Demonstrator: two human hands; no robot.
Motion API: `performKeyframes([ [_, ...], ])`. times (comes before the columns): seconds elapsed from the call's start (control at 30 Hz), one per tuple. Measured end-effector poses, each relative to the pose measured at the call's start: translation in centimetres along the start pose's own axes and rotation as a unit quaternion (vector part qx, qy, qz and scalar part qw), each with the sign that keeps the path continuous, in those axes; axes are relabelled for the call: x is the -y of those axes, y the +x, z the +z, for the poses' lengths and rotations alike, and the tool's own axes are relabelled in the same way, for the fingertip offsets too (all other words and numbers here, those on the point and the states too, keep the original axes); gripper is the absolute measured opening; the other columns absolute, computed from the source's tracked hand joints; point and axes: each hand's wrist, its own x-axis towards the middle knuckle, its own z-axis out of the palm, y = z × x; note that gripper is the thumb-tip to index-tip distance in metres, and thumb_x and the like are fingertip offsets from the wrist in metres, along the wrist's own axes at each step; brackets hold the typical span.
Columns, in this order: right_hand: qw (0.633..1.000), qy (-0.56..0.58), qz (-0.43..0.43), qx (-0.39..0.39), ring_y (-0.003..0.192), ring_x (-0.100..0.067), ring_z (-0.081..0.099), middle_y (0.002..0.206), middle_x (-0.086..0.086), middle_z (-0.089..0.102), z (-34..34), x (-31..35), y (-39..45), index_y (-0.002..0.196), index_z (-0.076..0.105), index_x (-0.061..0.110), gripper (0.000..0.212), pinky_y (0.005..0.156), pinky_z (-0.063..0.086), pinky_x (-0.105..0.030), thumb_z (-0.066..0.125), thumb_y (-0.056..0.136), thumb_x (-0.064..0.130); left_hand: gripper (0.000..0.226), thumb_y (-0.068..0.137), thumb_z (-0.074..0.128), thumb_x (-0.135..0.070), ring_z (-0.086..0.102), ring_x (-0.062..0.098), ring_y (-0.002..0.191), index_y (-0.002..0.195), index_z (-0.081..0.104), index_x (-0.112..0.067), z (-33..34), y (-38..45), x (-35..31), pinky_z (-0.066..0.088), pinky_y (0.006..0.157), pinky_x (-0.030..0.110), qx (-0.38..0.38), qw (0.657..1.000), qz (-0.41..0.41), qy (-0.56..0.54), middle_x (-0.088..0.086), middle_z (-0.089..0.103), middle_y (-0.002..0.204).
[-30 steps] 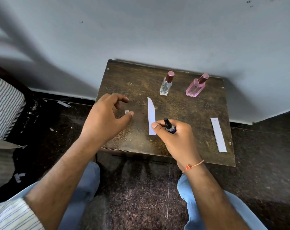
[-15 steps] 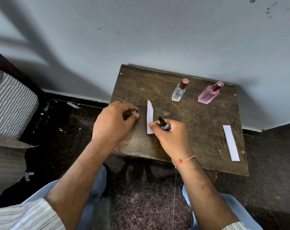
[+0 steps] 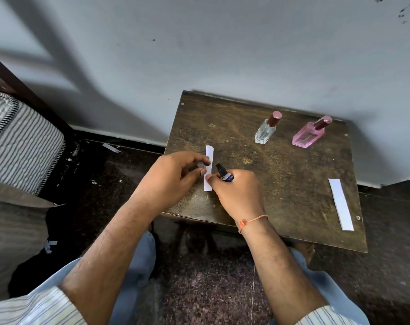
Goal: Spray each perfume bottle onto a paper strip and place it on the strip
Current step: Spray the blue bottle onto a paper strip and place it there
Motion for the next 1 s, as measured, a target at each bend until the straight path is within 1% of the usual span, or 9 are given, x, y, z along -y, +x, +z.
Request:
performKeyframes([
  [0.17, 1.0, -0.009, -0.007, 0.006, 0.051, -0.021, 0.049, 0.049, 0.0, 0.051, 0.2, 0.5, -0.1, 0.055, 0.054, 0.013, 0.054, 0.05, 0.031, -0.034, 0.077, 0.088, 0.048, 0.02, 0.106, 0.069, -0.022, 0.056, 0.009, 0.057, 0.122, 0.075, -0.033, 0.2, -0.3, 0.1, 0.048, 0.056, 0.023, 0.038, 0.999, 0.011, -0.018, -0.009, 0.073, 0.078],
  [0.23, 1.0, -0.016, -0.01, 0.003, 0.051, -0.021, 0.047, 0.047, 0.002, 0.047, 0.3, 0.5, -0.1, 0.051, 0.05, 0.015, 0.057, 0.049, 0.028, -0.033, 0.077, 0.088, 0.048, 0.017, 0.107, 0.066, -0.023, 0.065, 0.018, 0.062, 0.119, 0.073, -0.033, 0.3, -0.3, 0.2, 0.055, 0.061, 0.037, 0.04, 0.999, -0.002, -0.021, -0.01, 0.069, 0.072],
  [0.3, 1.0, -0.023, -0.014, 0.0, 0.051, -0.022, 0.048, 0.047, 0.003, 0.047, 0.4, 0.5, -0.1, 0.051, 0.049, 0.016, 0.058, 0.049, 0.027, -0.033, 0.077, 0.087, 0.051, 0.017, 0.108, 0.064, -0.022, 0.067, 0.018, 0.064, 0.118, 0.072, -0.035, 0.4, -0.3, 0.2, 0.058, 0.066, 0.04, 0.038, 0.999, -0.008, -0.014, -0.011, 0.068, 0.071],
  [0.43, 0.999, -0.031, -0.032, 0.002, 0.058, -0.023, 0.059, 0.052, 0.002, 0.056, 0.3, 0.4, -0.3, 0.06, 0.057, 0.016, 0.055, 0.05, 0.036, -0.034, 0.078, 0.084, 0.06, 0.018, 0.108, 0.064, -0.024, 0.068, 0.007, 0.065, 0.121, 0.072, -0.034, 0.5, -0.2, 0.5, 0.061, 0.07, 0.039, 0.036, 0.999, -0.008, 0.011, -0.017, 0.071, 0.078],
  [0.6, 0.993, 0.019, -0.066, 0.096, 0.056, -0.004, 0.058, 0.061, 0.014, 0.064, -1.0, -0.2, -0.8, 0.082, 0.071, 0.026, 0.032, 0.056, 0.043, -0.028, 0.086, 0.08, 0.054, 0.02, 0.107, 0.065, -0.023, 0.066, -0.007, 0.069, 0.123, 0.073, -0.033, 0.2, -0.3, 0.4, 0.056, 0.069, 0.026, 0.049, 0.999, -0.01, 0.013, -0.019, 0.077, 0.101],
  [0.67, 0.986, 0.067, -0.072, 0.133, 0.055, -0.002, 0.055, 0.06, 0.018, 0.062, -1.6, -1.0, -1.0, 0.087, 0.071, 0.027, 0.028, 0.056, 0.045, -0.029, 0.087, 0.082, 0.05, 0.018, 0.107, 0.065, -0.025, 0.067, -0.001, 0.068, 0.121, 0.073, -0.035, 0.1, -0.2, 0.4, 0.062, 0.072, 0.035, 0.049, 0.999, -0.009, 0.013, -0.015, 0.079, 0.108],
  [0.73, 0.98, 0.103, -0.084, 0.149, 0.056, -0.002, 0.054, 0.061, 0.018, 0.061, -2.3, -1.7, -1.3, 0.09, 0.069, 0.027, 0.026, 0.058, 0.047, -0.032, 0.084, 0.086, 0.048, 0.017, 0.107, 0.066, -0.028, 0.067, 0.007, 0.066, 0.12, 0.073, -0.037, 0.1, -0.1, 0.3, 0.062, 0.071, 0.039, 0.042, 0.999, -0.01, 0.017, -0.01, 0.08, 0.101],
  [0.87, 0.974, 0.142, -0.067, 0.163, 0.058, -0.003, 0.056, 0.066, 0.02, 0.063, -3.9, -3.2, -1.4, 0.103, 0.064, 0.032, 0.014, 0.062, 0.051, -0.036, 0.073, 0.096, 0.04, 0.016, 0.106, 0.068, -0.029, 0.05, 0.007, 0.053, 0.118, 0.075, -0.037, 0.3, 0.0, -0.4, 0.04, 0.053, 0.015, 0.019, 1.0, -0.008, 0.003, -0.016, 0.061, 0.064],
  [1.0, 0.961, 0.214, -0.042, 0.169, 0.069, -0.018, 0.053, 0.079, 0.0, 0.055, -5.4, -4.5, -1.3, 0.114, 0.058, 0.028, 0.016, 0.058, 0.049, -0.04, 0.056, 0.098, 0.03, 0.016, 0.105, 0.07, -0.027, 0.046, 0.029, 0.051, 0.116, 0.077, -0.036, 1.1, 0.3, -1.3, 0.04, 0.055, 0.024, 0.015, 0.996, -0.011, -0.083, 0.015, 0.061, 0.066],
])
